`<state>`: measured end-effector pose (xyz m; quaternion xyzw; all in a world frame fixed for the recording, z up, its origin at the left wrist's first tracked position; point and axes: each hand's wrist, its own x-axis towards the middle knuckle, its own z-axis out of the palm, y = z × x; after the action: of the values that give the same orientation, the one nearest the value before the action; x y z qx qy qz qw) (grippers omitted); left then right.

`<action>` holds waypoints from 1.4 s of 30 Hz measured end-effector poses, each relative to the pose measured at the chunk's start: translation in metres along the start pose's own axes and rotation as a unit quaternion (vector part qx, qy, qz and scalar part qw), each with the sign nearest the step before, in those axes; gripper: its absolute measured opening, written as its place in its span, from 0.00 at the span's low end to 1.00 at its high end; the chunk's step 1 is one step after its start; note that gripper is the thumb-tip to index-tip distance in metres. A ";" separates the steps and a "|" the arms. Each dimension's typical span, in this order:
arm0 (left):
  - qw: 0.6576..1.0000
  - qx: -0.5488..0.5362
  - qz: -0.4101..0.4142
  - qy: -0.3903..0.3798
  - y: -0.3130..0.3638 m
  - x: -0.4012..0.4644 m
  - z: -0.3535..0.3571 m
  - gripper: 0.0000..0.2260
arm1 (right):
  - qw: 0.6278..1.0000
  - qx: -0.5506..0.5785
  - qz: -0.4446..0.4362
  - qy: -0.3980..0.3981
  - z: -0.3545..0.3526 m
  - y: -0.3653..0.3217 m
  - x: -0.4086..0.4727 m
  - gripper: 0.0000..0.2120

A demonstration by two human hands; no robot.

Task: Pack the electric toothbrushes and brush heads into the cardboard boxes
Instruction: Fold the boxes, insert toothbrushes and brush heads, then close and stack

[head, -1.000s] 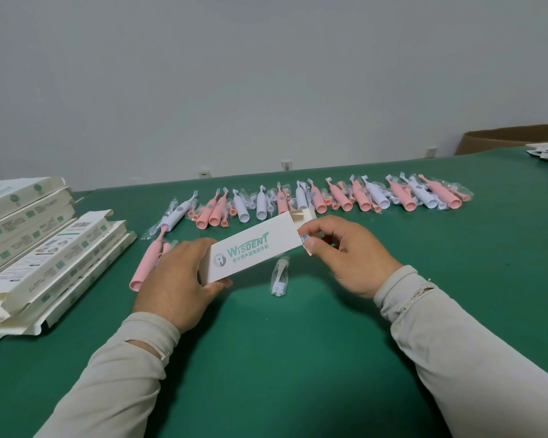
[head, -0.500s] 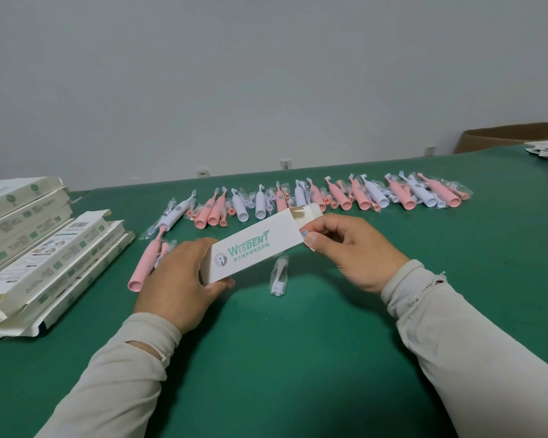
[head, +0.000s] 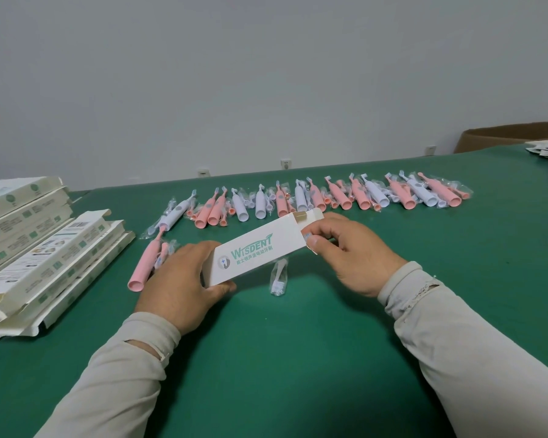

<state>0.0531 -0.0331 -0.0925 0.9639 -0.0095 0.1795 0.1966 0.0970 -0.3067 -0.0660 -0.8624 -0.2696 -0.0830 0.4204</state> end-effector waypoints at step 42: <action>0.997 0.036 -0.010 0.065 0.006 -0.002 -0.007 0.25 | 0.995 0.093 0.028 0.036 -0.003 -0.001 0.002 0.03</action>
<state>0.0486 -0.0360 -0.0847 0.9567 0.0197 0.2399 0.1636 0.0983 -0.3080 -0.0626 -0.8232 -0.2367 -0.0763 0.5105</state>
